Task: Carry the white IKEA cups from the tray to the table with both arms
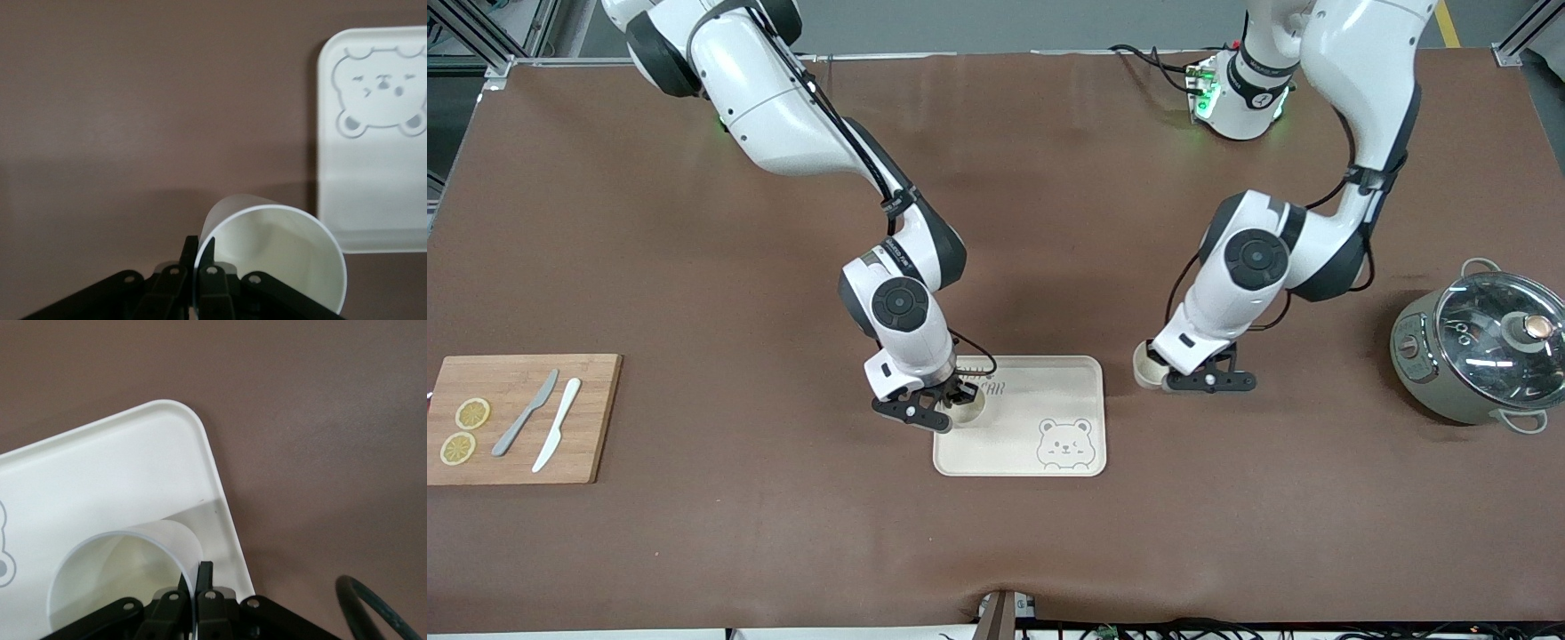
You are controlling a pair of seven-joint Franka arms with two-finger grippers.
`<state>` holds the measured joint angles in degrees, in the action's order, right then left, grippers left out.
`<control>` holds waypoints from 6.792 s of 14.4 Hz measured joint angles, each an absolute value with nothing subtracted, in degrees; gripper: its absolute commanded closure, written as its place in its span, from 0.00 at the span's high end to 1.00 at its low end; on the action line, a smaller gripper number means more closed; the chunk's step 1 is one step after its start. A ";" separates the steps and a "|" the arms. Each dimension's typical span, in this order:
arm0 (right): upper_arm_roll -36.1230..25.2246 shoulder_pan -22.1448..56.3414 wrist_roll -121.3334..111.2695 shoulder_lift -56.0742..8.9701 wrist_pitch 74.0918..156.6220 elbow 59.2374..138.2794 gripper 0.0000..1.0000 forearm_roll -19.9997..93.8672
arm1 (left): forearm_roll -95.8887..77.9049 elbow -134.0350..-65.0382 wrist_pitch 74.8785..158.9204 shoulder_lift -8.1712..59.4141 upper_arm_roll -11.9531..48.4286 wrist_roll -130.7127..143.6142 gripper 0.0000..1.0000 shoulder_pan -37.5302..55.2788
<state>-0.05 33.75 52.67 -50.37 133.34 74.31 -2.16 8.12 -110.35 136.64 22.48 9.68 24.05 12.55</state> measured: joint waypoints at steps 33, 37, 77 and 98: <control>0.18 -1.15 -7.50 -33.63 135.28 99.09 0.00 2.18 | -9.36 -135.78 145.94 9.96 19.07 -18.11 0.00 -13.75; 0.33 -1.16 -7.50 -34.47 137.42 100.28 0.88 2.18 | -7.57 -135.49 151.21 14.47 18.84 -18.47 0.00 -14.55; -1.24 -8.33 -7.66 -4.55 91.21 82.79 1.00 0.90 | -5.17 -109.93 121.81 8.75 18.62 -7.57 1.00 -16.81; -1.25 -9.51 -7.71 -4.57 88.18 79.76 1.00 0.89 | -2.63 -83.04 88.47 7.73 -0.36 1.19 1.00 8.72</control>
<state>-1.25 -9.51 -7.71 -4.57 88.18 79.76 0.89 -2.63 -83.04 88.47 7.73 -0.36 1.19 8.72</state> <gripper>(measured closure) 0.000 0.000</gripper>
